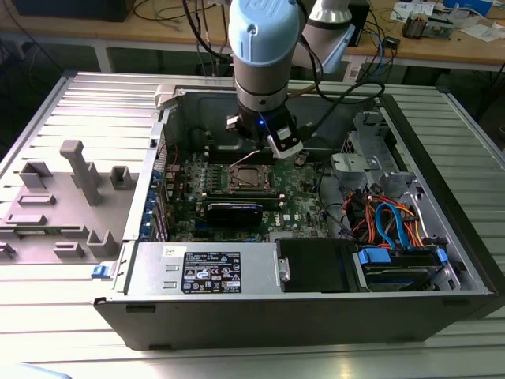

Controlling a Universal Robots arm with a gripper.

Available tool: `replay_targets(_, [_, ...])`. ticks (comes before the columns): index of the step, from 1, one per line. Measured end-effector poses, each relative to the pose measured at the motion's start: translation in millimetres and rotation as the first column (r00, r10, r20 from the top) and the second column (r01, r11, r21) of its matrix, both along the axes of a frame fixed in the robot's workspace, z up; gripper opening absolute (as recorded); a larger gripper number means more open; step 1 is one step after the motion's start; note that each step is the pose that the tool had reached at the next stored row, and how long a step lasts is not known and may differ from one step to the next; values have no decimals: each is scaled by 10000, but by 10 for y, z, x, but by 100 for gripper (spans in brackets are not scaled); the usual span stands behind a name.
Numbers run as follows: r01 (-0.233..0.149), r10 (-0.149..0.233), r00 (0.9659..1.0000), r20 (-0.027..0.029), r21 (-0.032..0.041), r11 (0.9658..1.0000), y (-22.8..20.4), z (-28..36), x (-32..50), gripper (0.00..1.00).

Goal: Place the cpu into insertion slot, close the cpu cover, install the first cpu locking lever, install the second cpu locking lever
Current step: 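Install the first cpu locking lever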

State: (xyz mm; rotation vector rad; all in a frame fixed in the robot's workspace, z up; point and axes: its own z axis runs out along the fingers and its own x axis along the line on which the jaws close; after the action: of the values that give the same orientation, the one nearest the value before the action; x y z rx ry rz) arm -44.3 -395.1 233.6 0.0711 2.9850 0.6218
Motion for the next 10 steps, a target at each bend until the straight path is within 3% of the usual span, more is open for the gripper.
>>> replay_targets(6, [54,-54,10000,4,-35,10000,0,-8,-89,11])
replay_targets(10, [629,-629,9980,5,-39,9980,0,-30,-89,11])
